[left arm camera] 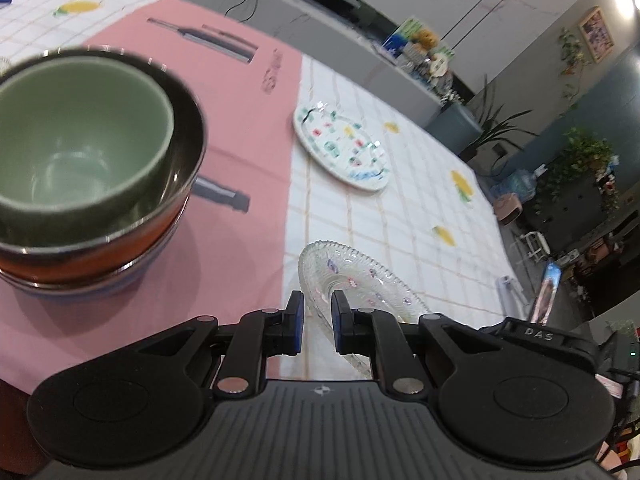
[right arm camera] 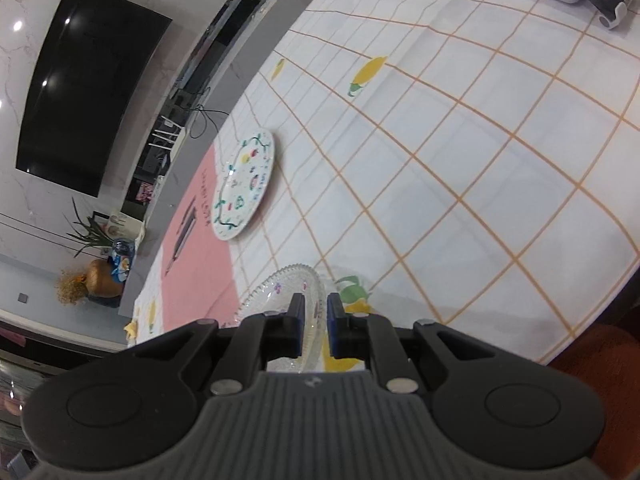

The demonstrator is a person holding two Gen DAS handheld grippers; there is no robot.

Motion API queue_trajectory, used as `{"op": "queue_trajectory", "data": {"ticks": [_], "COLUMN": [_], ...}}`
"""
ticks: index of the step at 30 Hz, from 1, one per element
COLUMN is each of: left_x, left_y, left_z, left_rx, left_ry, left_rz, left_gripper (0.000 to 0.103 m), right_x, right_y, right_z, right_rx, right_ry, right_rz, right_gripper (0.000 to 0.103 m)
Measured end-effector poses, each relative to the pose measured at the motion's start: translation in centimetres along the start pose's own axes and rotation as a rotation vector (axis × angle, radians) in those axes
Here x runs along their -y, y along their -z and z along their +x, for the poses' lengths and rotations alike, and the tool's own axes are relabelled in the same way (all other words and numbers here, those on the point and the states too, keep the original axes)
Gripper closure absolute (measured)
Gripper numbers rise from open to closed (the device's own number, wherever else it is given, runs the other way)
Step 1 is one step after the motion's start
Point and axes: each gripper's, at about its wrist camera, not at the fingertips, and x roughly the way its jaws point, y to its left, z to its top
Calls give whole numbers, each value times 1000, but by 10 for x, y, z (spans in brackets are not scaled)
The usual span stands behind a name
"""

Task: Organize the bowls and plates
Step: 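Lift the glass plate with both grippers and carry it beside the bowl stack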

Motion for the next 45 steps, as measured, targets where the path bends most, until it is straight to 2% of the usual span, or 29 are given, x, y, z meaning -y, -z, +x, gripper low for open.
{"op": "queue_trajectory", "data": {"ticks": [20, 26, 32, 45], "left_x": [-1, 1, -4, -3], "left_y": [-12, -17, -16, -17], "left_z": [22, 25, 35, 35], "left_rx": [28, 49, 17, 33], "left_ry": [-88, -99, -117, -124], "left_rz": [5, 19, 18, 27], "left_gripper": [88, 88, 88, 88], "right_x": [-10, -15, -12, -15], "right_y": [3, 7, 9, 10], "right_z": [21, 22, 21, 19], "right_rx": [-5, -1, -2, 4], "right_ry": [38, 53, 42, 52], "right_rz": [-47, -61, -52, -70], "right_gripper": [87, 86, 86, 83]}}
